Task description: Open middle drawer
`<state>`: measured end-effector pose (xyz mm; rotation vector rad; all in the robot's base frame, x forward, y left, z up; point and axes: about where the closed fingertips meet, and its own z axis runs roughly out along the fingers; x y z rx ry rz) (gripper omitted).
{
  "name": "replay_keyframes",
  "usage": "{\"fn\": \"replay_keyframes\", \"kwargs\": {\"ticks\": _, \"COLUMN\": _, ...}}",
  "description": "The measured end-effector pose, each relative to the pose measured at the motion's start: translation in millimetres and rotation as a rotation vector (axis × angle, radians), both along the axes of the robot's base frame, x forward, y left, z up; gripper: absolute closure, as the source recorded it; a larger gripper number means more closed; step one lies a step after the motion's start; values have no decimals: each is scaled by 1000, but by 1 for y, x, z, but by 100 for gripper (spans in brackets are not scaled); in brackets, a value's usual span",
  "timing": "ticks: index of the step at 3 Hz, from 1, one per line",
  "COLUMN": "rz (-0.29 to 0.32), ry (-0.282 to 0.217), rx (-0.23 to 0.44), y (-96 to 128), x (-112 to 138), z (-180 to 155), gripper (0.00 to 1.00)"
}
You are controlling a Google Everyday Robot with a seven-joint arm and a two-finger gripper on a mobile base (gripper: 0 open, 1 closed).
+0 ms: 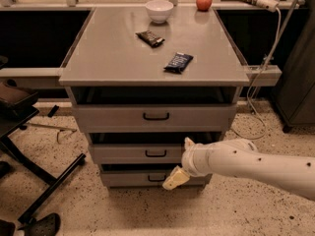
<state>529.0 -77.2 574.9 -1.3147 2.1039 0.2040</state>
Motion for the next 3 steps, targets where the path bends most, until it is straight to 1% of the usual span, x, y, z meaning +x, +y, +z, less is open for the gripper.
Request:
{"fn": "replay_keyframes", "kwargs": {"ticks": 1, "rz": 89, "ry": -8, "rx": 23, "y": 18, "x": 18, "z": -44, "gripper": 0}}
{"fn": "replay_keyframes", "kwargs": {"ticks": 2, "rz": 116, "ry": 28, "rx": 26, "y": 24, "x": 26, "z": -92, "gripper": 0}}
{"fn": "replay_keyframes", "kwargs": {"ticks": 3, "rz": 116, "ry": 28, "rx": 26, "y": 24, "x": 26, "z": -92, "gripper": 0}}
